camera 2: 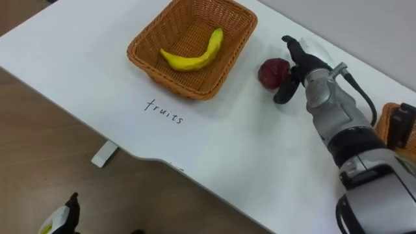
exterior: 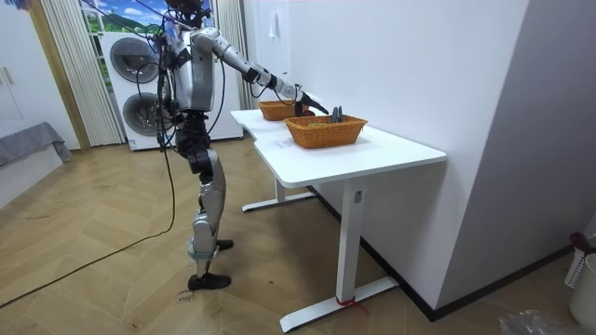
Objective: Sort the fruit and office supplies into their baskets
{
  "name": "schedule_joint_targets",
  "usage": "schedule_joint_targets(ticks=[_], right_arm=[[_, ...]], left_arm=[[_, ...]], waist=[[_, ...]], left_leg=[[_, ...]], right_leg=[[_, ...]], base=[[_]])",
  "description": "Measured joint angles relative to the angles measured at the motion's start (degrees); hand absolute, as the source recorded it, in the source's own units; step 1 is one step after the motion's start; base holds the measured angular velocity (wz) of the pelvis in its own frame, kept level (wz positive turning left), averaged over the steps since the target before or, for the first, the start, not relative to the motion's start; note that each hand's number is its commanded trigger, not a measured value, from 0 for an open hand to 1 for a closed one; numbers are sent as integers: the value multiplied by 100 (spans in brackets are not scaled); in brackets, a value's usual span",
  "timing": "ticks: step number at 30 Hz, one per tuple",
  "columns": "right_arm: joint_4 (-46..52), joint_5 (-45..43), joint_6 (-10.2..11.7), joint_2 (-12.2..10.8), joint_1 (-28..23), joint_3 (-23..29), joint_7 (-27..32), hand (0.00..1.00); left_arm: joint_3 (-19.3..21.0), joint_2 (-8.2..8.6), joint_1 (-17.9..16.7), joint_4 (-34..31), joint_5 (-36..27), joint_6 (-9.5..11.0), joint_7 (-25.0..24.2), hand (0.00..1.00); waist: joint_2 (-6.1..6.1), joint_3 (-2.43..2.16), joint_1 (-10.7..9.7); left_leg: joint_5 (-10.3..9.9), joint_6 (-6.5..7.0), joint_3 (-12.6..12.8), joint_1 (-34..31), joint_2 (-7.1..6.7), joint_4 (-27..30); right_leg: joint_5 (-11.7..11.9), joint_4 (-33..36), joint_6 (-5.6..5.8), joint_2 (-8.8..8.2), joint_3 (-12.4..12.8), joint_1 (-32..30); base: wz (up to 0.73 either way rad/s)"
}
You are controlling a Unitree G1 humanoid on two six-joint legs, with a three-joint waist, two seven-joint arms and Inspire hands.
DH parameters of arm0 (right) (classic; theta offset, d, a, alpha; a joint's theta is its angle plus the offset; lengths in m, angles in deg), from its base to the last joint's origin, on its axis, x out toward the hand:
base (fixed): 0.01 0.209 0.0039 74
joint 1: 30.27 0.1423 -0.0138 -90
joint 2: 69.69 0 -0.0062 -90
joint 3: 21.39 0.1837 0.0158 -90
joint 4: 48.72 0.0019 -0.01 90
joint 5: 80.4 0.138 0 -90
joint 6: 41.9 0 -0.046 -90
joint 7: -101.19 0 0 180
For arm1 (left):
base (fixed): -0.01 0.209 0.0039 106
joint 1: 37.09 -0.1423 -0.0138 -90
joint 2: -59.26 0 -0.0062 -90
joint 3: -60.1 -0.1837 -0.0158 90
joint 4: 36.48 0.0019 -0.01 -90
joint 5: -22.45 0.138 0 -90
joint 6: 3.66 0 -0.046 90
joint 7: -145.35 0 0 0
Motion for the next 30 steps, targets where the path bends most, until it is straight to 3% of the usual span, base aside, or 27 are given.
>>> schedule_joint_targets(ticks=[17,30], right_arm=[[28,-71,17,25,-1,-54,-244,0],[267,-627,12,75,-1,-249,-571,0]], left_arm=[[1,-24,14,-6,-3,172,2,0],[10,-87,11,-5,0,280,29,0]], waist=[[-46,16,37],[-97,5,65]], left_leg=[[-1,-1,5,-6,2,10],[-1,-1,8,-4,6,5]], right_leg=[[0,5,0,0,-1,-11],[0,5,0,0,-2,-23]], base=[[0],[0]])
